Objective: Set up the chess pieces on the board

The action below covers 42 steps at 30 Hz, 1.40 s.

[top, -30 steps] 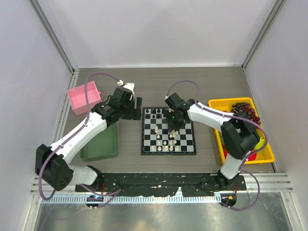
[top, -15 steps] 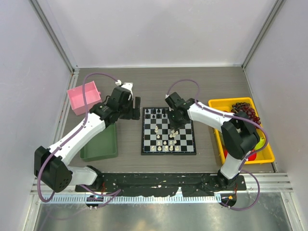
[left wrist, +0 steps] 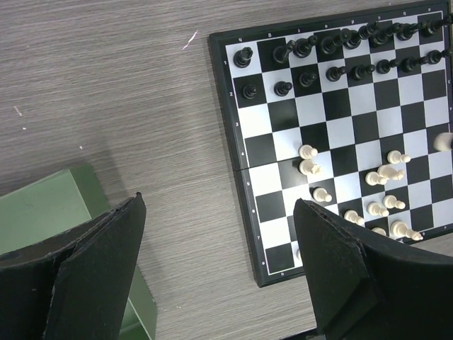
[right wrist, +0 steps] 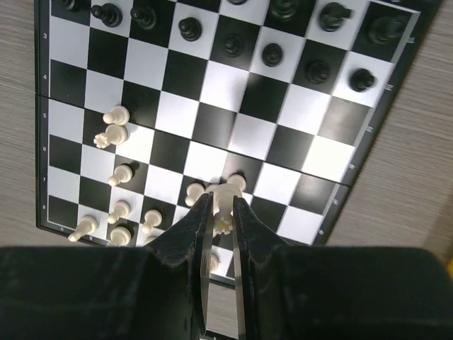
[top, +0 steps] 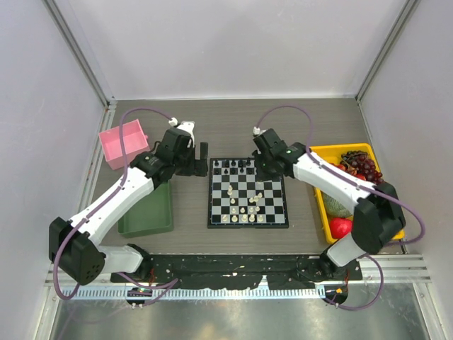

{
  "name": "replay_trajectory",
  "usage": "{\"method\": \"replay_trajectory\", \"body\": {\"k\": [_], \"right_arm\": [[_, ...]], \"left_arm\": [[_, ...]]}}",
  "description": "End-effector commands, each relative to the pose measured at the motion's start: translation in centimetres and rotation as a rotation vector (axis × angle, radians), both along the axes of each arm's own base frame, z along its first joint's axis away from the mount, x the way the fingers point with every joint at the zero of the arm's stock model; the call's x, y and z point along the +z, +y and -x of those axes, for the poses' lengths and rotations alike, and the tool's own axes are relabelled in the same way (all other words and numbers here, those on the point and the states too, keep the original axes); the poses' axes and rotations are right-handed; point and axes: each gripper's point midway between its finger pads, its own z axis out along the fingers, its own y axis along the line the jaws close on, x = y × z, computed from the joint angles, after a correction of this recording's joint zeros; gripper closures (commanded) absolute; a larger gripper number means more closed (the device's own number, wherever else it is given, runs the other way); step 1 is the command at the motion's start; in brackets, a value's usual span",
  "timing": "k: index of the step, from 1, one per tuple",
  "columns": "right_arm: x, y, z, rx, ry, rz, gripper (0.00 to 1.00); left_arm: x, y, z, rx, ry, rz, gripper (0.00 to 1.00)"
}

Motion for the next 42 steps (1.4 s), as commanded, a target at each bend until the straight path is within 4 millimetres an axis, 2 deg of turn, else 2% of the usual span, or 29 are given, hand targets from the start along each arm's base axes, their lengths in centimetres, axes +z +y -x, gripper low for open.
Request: {"method": "replay_trajectory", "body": {"k": [1, 5, 13, 17, 33, 42], "right_arm": [[2.5, -2.9, 0.8, -0.082, -0.066, -0.008, 0.80], [2.1, -4.6, 3.2, -0.118, -0.048, -0.021, 0.80], [-1.6, -6.3, 7.5, -0.165, 0.062, -0.030, 0.80], [-3.1, -6.7, 8.7, -0.180, 0.100, -0.032, 0.80], [-5.2, -7.0, 10.3, -0.163, 0.166, -0.019, 0.80], [-5.1, -6.7, 10.2, -0.147, 0.167, -0.027, 0.79]], "left_arm": [[1.5, -0.3, -0.5, 0.004, -0.049, 0.043, 0.07], [1.6, -0.2, -0.5, 0.006, -0.050, 0.040, 0.00], [2.0, -0.1, -0.5, 0.009, -0.063, 0.042, 0.00], [1.9, 0.0, -0.6, 0.014, -0.062, 0.035, 0.00], [1.5, 0.1, -0.7, 0.014, -0.048, 0.018, 0.00], [1.1, 0.4, -0.6, 0.022, -0.038, -0.002, 0.00]]}}
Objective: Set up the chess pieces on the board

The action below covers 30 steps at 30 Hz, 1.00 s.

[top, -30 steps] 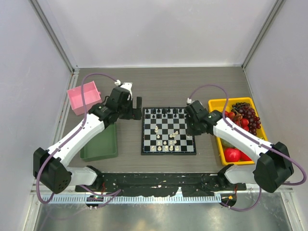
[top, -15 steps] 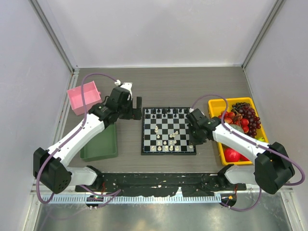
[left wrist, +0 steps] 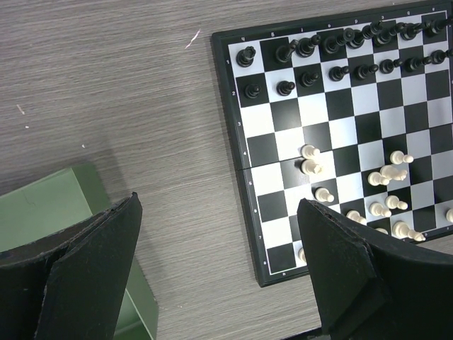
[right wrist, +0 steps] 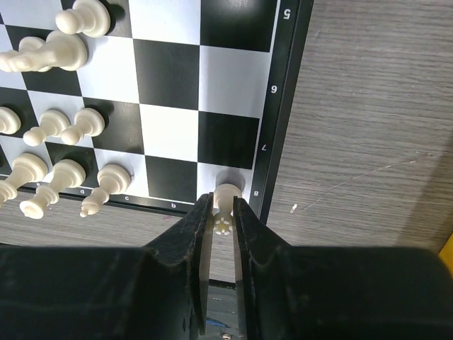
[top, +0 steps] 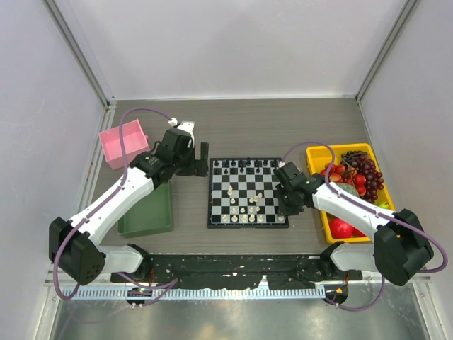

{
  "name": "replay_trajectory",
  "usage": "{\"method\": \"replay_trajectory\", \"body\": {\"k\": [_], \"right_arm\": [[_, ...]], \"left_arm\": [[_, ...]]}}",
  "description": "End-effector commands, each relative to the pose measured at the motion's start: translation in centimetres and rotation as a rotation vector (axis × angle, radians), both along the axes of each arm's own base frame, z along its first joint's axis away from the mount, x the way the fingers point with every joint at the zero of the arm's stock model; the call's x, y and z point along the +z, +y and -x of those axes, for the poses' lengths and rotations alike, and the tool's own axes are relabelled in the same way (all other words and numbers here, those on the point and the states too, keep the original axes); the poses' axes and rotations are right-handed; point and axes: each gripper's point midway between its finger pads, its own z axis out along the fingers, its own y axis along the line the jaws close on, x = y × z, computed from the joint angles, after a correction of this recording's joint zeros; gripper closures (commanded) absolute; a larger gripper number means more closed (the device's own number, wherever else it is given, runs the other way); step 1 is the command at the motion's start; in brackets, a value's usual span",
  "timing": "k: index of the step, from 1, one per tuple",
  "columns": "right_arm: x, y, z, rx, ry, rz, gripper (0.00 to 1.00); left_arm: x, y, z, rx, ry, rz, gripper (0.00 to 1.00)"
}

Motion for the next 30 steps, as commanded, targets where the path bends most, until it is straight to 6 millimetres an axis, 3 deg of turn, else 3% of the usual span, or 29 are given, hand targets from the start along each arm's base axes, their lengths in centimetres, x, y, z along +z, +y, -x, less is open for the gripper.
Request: {"method": "replay_trajectory", "body": {"k": [1, 8, 15, 23, 30], "right_arm": [[0.7, 0.7, -0.5, 0.009, -0.031, -0.036, 0.79], [0.5, 0.8, -0.3, 0.019, -0.025, -0.036, 0.75], [1.0, 1.2, -0.7, 0.025, -0.031, -0.043, 0.58], [4.0, 1.5, -3.5, 0.035, -0.127, -0.018, 0.52], [5.9, 3.1, -6.2, 0.040, -0.179, -0.033, 0.52]], "left_arm": [[1.2, 0.4, -0.7, 0.021, -0.039, 0.001, 0.00], [1.0, 0.5, -0.6, 0.022, -0.035, -0.008, 0.01], [0.7, 0.7, -0.6, 0.027, -0.028, -0.018, 0.00], [0.8, 1.2, -0.5, 0.048, -0.031, -0.022, 0.00], [2.9, 4.6, -0.2, 0.240, -0.186, 0.022, 0.01]]}}
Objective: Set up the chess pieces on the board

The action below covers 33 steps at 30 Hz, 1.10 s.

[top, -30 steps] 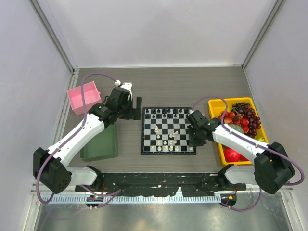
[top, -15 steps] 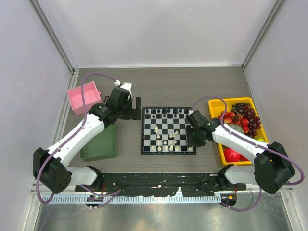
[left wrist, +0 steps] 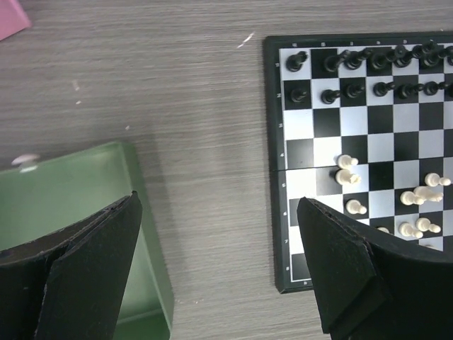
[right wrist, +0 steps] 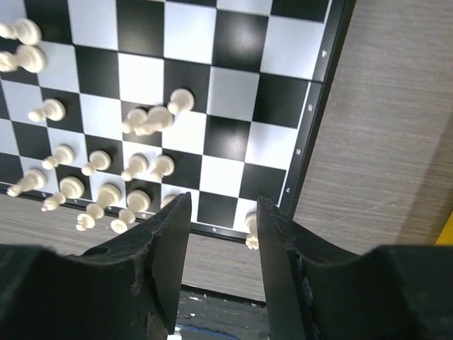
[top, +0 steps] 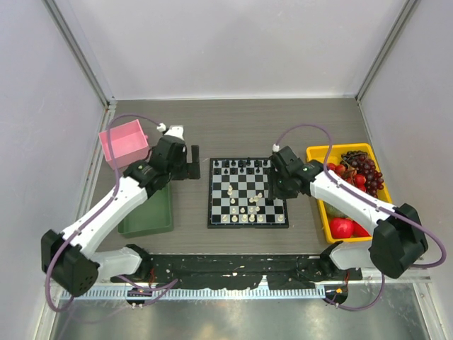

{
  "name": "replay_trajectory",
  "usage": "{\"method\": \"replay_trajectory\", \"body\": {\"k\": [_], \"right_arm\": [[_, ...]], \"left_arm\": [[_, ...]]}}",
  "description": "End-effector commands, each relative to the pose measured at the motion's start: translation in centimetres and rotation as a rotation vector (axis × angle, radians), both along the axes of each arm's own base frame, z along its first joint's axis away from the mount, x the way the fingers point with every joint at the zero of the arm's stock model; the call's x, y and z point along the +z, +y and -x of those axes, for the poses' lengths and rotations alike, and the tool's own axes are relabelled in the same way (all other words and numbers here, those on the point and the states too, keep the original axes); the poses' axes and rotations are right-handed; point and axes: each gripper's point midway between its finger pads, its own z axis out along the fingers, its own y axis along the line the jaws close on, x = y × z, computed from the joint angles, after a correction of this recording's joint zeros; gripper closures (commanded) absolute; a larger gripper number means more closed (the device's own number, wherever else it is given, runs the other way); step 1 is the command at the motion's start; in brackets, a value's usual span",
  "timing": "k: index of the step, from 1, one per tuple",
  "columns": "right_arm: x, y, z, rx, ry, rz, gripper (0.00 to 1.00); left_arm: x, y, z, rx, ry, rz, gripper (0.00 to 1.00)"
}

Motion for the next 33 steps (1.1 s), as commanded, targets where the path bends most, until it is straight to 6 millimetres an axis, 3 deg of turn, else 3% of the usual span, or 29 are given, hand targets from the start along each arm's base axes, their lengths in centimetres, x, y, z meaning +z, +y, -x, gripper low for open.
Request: {"method": "replay_trajectory", "body": {"k": [1, 6, 14, 26, 33], "right_arm": [[2.2, 1.6, -2.5, 0.015, -0.076, -0.037, 0.52], [2.1, 3.8, -3.7, 0.047, -0.063, -0.095, 0.52], [1.5, 6.8, -4.0, 0.116, -0.026, -0.177, 0.54], [-0.7, 7.8, -3.5, 0.134, 0.041, -0.142, 0.59], [0.0, 7.4, -3.9, 0.125, 0.006, -0.116, 0.59]], "left_arm": [[3.6, 2.6, -0.2, 0.138, -0.178, 0.062, 0.00], [3.8, 4.1, 0.4, 0.181, -0.204, 0.043, 0.01], [3.6, 4.4, 0.7, 0.194, -0.203, 0.043, 0.00], [3.0, 4.3, 0.8, 0.184, -0.177, 0.032, 0.00], [3.3, 4.2, 0.7, 0.184, -0.183, 0.040, 0.00]]}}
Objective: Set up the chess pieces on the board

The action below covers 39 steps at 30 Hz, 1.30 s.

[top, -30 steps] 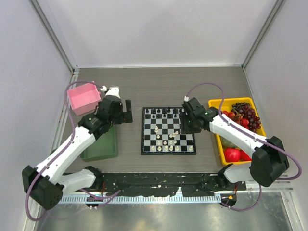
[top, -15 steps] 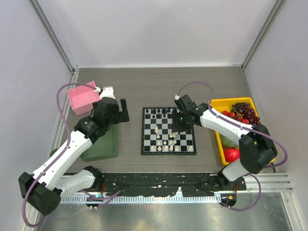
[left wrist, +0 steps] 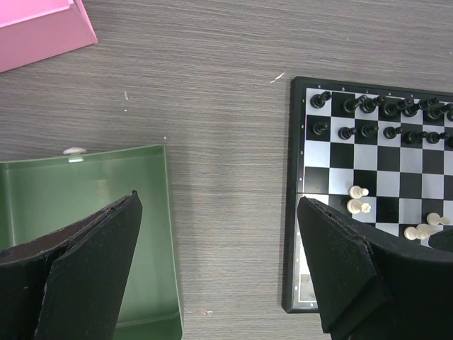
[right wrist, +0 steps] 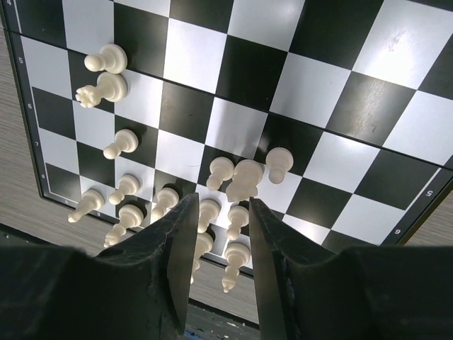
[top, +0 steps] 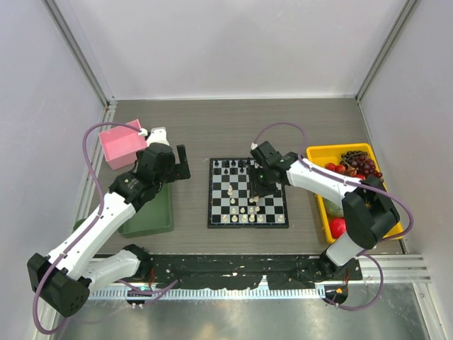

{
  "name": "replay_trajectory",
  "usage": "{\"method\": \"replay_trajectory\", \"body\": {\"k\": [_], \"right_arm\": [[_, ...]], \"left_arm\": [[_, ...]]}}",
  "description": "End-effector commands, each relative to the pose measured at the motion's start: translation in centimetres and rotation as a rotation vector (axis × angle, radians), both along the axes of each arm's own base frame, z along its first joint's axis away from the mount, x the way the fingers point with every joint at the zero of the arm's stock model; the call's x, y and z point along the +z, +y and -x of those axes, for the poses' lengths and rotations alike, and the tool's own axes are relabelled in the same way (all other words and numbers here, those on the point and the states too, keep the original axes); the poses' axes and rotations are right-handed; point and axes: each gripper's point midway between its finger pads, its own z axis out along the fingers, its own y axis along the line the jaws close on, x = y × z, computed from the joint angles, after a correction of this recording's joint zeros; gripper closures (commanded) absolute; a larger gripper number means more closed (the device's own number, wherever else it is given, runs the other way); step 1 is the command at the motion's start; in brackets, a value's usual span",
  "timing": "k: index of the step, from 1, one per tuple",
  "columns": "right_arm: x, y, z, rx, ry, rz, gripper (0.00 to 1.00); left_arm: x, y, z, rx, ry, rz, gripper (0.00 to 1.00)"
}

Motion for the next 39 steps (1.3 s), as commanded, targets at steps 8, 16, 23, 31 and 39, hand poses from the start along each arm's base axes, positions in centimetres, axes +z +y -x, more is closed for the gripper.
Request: {"method": "replay_trajectory", "body": {"k": [8, 16, 23, 31, 39], "right_arm": [[5.2, 0.7, -2.3, -0.017, -0.201, -0.079, 0.55], [9.9, -1.3, -3.9, -0.108, -0.419, -0.104, 0.13], [11.2, -3.6, -5.5, -0.350, -0.495, -0.141, 0.05], [9.8, -1.8, -5.0, -0.278, -0.321, -0.407, 0.05], [7.9, -2.4, -4.9, -0.294, -0.265, -0.394, 0.04]], "left_arm": [[1.9, 0.5, -0.6, 0.031, -0.075, 0.024, 0.00], [3.3, 0.7, -0.4, 0.021, -0.137, 0.047, 0.00], [4.1, 0.8, 0.1, 0.010, -0.205, 0.083, 0.00], [4.8, 0.3, 0.1, -0.002, -0.284, 0.155, 0.00], [3.7, 0.4, -0.1, 0.023, -0.243, 0.147, 0.01]]}}
